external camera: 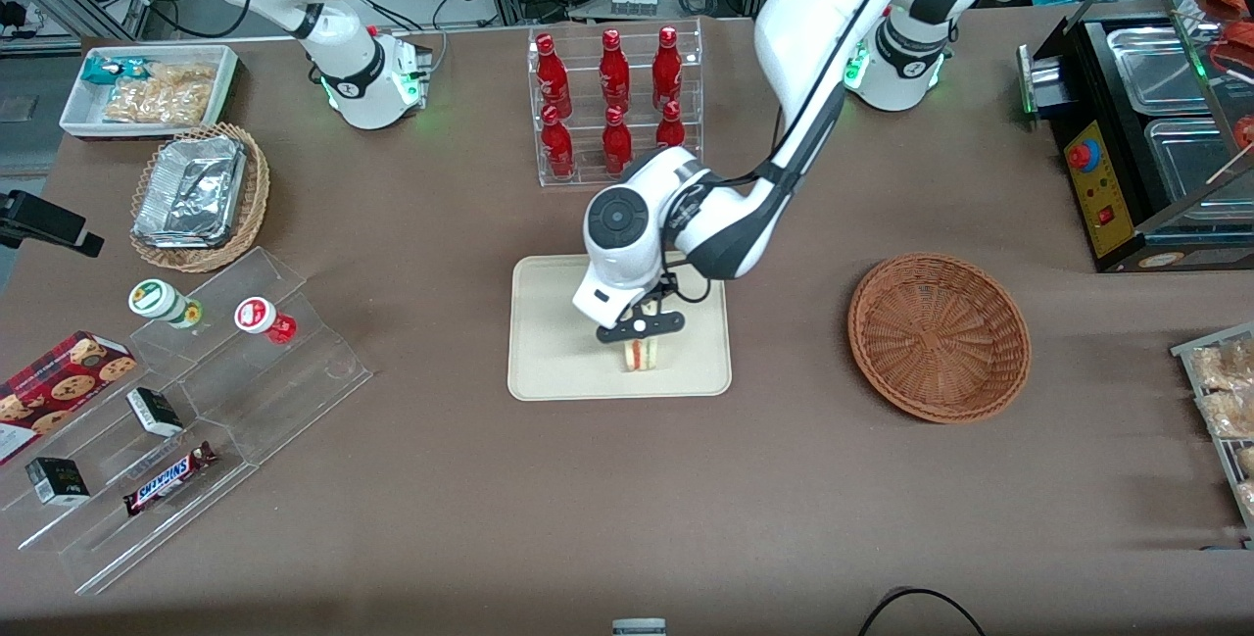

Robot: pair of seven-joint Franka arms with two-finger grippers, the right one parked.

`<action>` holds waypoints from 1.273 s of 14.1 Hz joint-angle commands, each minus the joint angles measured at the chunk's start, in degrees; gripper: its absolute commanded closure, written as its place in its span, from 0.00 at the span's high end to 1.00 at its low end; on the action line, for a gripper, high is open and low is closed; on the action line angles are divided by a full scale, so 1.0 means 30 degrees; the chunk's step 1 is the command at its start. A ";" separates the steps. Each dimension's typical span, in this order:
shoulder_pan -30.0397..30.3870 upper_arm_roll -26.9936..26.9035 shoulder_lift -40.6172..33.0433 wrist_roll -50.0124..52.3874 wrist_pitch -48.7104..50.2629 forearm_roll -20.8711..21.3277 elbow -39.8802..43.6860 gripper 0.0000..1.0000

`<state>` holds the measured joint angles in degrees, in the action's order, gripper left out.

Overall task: Place sandwich from basket to tray
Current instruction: 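Lower the sandwich onto the tray and open the left gripper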

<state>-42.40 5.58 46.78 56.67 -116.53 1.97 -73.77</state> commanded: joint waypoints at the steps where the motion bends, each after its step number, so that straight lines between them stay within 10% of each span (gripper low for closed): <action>1: -0.0456 -0.0249 0.1017 0.0446 -0.0791 -0.0011 0.1272 0.00; 3: -0.0601 -0.0249 0.1222 0.0562 -0.1177 -0.0011 0.1242 0.06; 4: -0.0631 -0.0220 0.1251 0.0679 -0.1178 -0.0069 0.1213 0.39; 5: -0.0631 -0.0219 0.1136 0.0912 -0.1149 -0.0099 0.1126 0.99; 18: -0.0338 -0.3876 -0.6036 -0.2825 0.1694 -0.1471 -0.5925 1.00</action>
<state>-43.01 -3.20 34.06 53.17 -110.44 0.11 -82.85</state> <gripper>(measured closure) 0.000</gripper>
